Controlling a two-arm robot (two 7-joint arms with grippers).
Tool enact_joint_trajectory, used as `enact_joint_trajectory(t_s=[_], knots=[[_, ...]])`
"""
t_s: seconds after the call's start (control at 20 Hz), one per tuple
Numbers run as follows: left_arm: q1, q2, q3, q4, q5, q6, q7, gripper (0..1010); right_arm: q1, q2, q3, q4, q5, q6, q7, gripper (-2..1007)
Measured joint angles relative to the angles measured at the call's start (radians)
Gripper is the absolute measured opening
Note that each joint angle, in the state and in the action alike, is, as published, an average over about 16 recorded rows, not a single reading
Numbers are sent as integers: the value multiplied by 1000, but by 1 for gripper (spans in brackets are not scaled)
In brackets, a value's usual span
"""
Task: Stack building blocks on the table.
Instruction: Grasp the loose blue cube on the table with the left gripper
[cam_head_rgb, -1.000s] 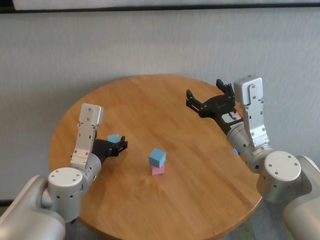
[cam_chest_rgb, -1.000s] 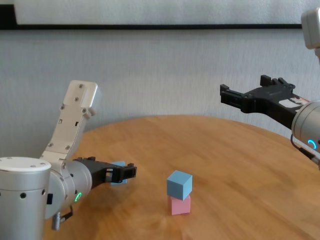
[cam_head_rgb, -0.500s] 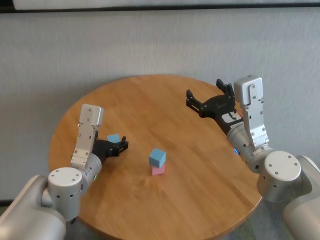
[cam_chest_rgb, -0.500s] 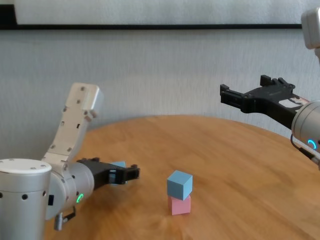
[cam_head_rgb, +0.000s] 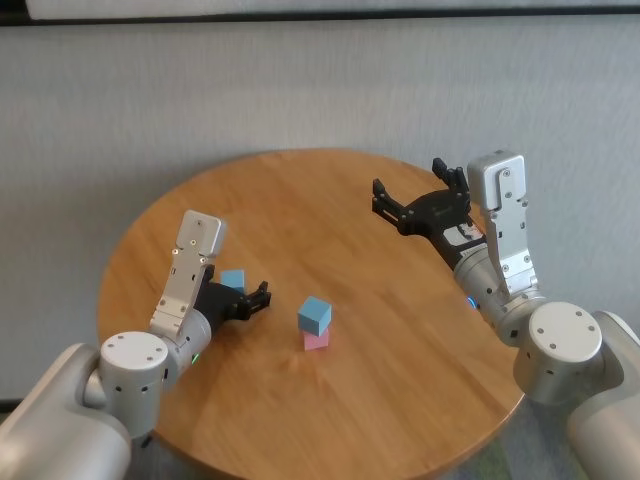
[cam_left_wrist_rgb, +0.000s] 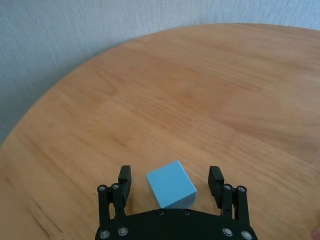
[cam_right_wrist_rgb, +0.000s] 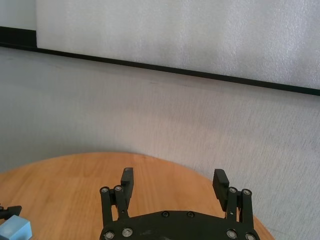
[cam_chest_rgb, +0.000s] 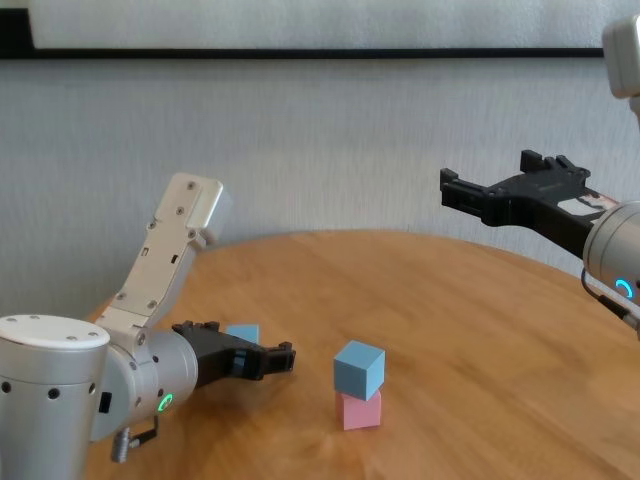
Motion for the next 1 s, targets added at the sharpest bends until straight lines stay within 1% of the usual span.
enact_joint_trajectory(t_s=[0.55, 0.8, 1.0], knots=[[4, -2, -4, -6, -2, -1, 13, 982, 0, 0, 0, 0, 0, 0, 0, 1000], [6, -2, -6, -8, -4, -2, 18, 922, 0, 0, 0, 0, 0, 0, 0, 1000], [8, -3, -7, -10, -5, -3, 21, 834, 0, 0, 0, 0, 0, 0, 0, 1001]])
